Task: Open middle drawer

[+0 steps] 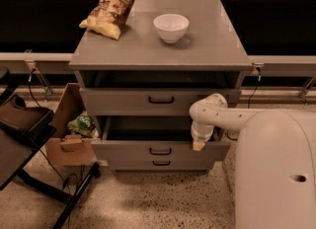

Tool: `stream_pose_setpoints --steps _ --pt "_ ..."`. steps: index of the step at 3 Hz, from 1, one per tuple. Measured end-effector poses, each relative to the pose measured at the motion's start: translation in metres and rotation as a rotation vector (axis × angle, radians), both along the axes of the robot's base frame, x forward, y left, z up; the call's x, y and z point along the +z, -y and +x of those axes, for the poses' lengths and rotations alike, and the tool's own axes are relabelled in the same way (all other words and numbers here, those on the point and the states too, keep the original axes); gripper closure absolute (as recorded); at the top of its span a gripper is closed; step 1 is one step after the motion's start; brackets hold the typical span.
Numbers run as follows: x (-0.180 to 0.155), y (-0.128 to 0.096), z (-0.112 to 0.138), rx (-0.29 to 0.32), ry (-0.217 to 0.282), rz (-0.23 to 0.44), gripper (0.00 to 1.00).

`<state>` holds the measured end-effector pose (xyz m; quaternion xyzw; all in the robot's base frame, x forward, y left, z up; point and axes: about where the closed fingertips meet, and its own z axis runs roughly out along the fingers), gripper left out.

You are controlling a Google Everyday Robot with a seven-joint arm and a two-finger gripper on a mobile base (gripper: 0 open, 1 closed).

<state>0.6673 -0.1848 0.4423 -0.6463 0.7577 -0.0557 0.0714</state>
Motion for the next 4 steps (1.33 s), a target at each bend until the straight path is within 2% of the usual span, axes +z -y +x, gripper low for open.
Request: stream_pose_setpoints --steps 1,2,3,4 --pt "0.0002 0.0 0.0 0.0 0.0 0.0 0.84" --pt "0.0002 0.0 0.0 0.0 0.0 0.0 0.61" --pt "0.0001 0.0 -0.0001 0.0 0.0 0.0 0.3" --pt "0.0001 0.0 -0.0001 0.0 0.0 0.0 0.07"
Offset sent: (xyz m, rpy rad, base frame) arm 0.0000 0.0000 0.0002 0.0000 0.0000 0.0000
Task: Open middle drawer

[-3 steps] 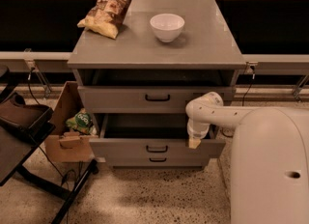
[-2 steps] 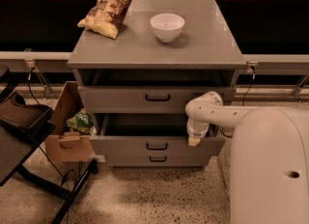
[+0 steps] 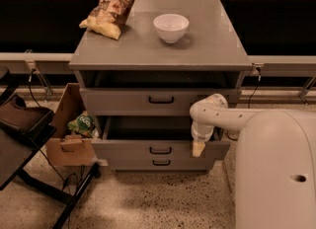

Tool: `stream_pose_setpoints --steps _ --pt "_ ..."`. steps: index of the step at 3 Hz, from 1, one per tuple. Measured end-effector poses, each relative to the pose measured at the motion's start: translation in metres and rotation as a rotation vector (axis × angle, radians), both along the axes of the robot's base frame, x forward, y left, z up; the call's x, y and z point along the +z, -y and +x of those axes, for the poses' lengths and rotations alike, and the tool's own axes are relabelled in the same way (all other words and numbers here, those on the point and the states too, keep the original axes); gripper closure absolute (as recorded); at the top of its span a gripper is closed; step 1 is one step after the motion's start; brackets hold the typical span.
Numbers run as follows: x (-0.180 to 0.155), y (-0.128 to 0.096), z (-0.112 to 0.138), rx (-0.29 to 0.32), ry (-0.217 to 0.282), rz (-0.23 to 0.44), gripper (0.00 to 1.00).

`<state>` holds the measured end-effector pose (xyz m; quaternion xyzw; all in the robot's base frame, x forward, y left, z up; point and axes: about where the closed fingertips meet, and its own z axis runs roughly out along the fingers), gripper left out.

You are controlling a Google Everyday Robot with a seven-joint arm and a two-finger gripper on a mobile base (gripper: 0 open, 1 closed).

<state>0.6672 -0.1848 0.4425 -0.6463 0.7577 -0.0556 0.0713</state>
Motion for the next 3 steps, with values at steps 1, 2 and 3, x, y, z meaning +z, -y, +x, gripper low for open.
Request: stream_pose_setpoints --steps 1,2,3 --pt "0.0 0.0 0.0 0.0 0.0 0.0 0.0" --pt "0.0 0.0 0.0 0.0 0.0 0.0 0.0" --pt "-0.015 -0.011 -0.017 -0.001 -0.037 0.039 0.19"
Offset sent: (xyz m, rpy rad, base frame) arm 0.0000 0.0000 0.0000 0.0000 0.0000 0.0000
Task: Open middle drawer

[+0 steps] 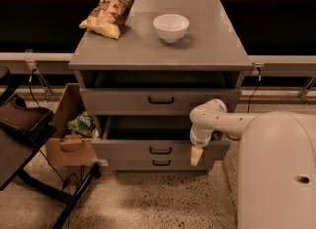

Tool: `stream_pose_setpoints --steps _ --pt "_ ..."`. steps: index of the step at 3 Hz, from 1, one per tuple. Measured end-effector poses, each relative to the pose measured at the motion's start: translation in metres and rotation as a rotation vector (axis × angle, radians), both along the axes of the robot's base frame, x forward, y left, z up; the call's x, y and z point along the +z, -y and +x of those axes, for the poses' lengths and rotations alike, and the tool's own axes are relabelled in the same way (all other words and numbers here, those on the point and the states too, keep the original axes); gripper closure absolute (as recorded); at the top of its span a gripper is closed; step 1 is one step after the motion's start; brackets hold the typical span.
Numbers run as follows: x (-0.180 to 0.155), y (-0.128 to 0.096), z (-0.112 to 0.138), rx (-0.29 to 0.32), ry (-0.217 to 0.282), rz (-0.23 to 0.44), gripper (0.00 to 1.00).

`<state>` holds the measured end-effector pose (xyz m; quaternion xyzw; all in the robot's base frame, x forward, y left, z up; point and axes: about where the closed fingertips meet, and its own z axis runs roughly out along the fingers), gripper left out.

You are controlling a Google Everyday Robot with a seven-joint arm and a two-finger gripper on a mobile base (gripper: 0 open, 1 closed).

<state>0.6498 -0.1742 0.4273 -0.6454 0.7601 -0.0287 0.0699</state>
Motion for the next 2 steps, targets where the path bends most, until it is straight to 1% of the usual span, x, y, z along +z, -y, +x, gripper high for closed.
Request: stream_pose_setpoints --steps 1,2 --pt "-0.0084 -0.0228 -0.0421 0.025 -0.061 0.047 0.43" --pt "-0.0048 -0.0266 -0.0476 0.031 -0.067 0.052 0.64"
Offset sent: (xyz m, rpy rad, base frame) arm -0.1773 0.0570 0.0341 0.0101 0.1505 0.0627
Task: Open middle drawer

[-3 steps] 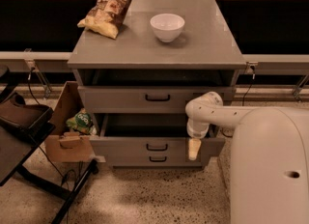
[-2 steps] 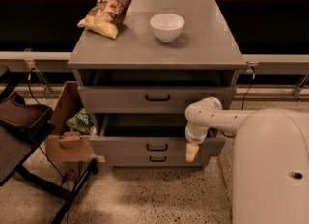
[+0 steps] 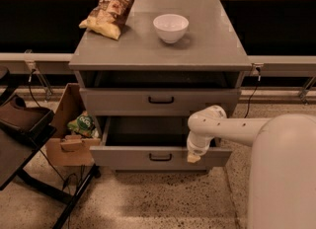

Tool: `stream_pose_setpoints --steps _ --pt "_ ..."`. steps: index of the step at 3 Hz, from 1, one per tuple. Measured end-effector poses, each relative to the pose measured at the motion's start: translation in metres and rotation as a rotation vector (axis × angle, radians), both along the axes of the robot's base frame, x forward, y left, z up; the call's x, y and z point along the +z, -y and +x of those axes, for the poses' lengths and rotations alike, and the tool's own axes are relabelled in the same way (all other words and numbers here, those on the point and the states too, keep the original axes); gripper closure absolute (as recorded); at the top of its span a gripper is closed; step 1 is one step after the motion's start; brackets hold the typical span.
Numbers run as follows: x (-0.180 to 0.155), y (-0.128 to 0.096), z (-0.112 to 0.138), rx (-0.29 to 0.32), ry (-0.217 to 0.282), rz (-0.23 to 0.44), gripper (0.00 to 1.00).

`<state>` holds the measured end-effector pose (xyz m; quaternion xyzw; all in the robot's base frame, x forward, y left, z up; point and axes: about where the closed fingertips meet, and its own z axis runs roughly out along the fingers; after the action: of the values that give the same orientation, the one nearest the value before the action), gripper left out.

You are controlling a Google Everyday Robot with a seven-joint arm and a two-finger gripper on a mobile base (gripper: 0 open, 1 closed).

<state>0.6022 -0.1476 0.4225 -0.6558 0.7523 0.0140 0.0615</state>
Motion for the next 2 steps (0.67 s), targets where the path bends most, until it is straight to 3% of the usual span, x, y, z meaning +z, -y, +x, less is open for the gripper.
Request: stream_pose_setpoints --steps 1,2 --pt "0.0021 0.0002 0.0009 0.0 0.0 0.0 0.89" --pt "0.0021 0.0019 -0.0045 -0.002 -0.004 0.002 1.0"
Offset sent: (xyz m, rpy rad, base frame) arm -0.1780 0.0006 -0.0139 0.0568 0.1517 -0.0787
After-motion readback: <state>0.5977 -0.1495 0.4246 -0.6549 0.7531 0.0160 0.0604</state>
